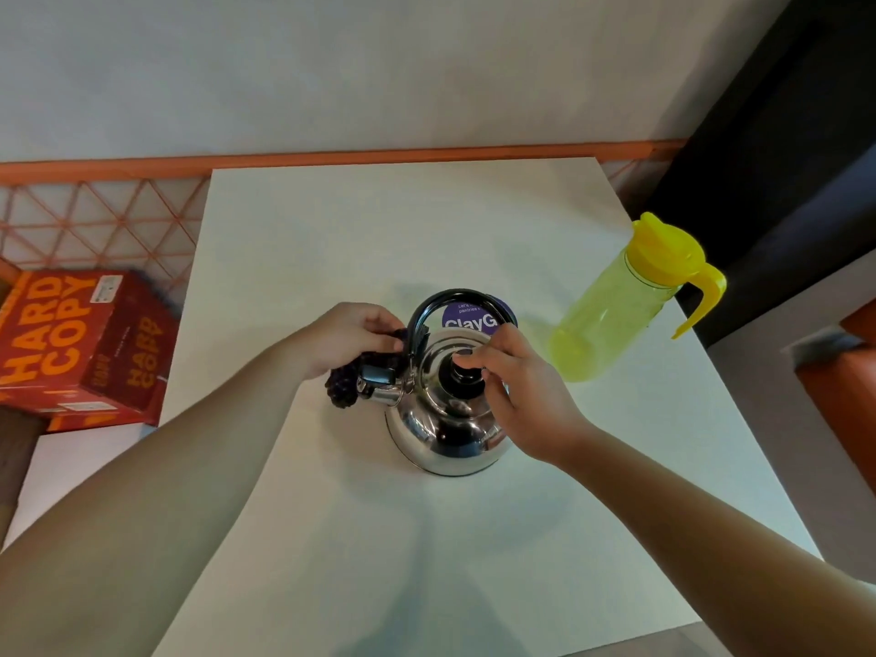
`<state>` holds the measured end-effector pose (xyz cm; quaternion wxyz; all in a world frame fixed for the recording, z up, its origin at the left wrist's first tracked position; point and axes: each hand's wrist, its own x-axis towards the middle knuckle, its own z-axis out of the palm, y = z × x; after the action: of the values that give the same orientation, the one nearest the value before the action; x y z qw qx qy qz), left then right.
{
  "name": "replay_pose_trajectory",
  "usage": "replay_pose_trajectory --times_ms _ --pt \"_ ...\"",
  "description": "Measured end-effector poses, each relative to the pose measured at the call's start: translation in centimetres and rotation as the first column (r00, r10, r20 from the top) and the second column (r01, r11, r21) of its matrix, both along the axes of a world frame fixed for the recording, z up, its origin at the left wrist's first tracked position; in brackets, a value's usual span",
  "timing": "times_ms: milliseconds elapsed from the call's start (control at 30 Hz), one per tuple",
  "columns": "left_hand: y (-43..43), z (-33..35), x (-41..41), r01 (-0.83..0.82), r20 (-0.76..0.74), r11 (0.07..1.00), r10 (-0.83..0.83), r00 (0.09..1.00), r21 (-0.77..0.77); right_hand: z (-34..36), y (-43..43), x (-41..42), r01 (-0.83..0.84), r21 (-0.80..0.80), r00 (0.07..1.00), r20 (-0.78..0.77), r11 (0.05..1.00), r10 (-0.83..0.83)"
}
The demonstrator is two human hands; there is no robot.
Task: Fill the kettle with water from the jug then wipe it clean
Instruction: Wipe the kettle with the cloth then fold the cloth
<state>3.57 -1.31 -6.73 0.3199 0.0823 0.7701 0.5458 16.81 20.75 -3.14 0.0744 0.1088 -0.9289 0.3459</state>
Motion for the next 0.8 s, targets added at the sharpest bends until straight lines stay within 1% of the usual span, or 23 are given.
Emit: replay_pose_trajectory --times_ms 100,167,267,467,600,667,733,800 --pt "-0.9 0.9 -0.9 0.168 0.048 0.981 -0.164 0.985 -0.097 0.0 -0.1 0.1 0.007 -0.012 1.0 0.003 1.0 -0.007" --pt "-1.6 0.9 -0.9 0.22 0.109 0.968 -0.208 0.972 -0.118 0.0 -0.1 0.1 0.01 -0.015 1.0 -0.001 1.0 -0.01" --pt "-2.0 0.5 -0.6 0.214 0.168 0.974 -0.199 0.966 -0.078 -0.2 -0.2 0.1 0.016 -0.027 1.0 -0.007 1.0 -0.016" --pt "-0.2 0.7 -0.8 0.124 0.077 0.992 -0.123 0.989 -0.013 -0.4 -0.3 0.0 0.034 -0.039 0.999 -0.018 0.999 -0.035" --pt "1.1 0.7 -1.1 0.099 0.01 0.995 -0.098 0.995 -0.025 -0.4 -0.4 0.1 0.042 -0.042 0.999 -0.022 0.998 -0.043" --pt "1.2 0.5 -1.3 0.109 0.0 0.993 -0.109 0.994 -0.053 -0.4 -0.4 0.1 0.045 -0.041 0.999 -0.028 0.998 -0.046" --pt "0.6 0.1 -1.4 0.145 0.022 0.985 -0.144 0.989 -0.097 -0.4 -0.5 0.1 0.048 -0.038 0.998 -0.031 0.998 -0.049" --pt "-0.6 -0.5 -1.5 0.188 0.082 0.972 -0.178 0.981 -0.137 -0.4 -0.5 0.1 0.049 -0.039 0.998 -0.031 0.998 -0.051"
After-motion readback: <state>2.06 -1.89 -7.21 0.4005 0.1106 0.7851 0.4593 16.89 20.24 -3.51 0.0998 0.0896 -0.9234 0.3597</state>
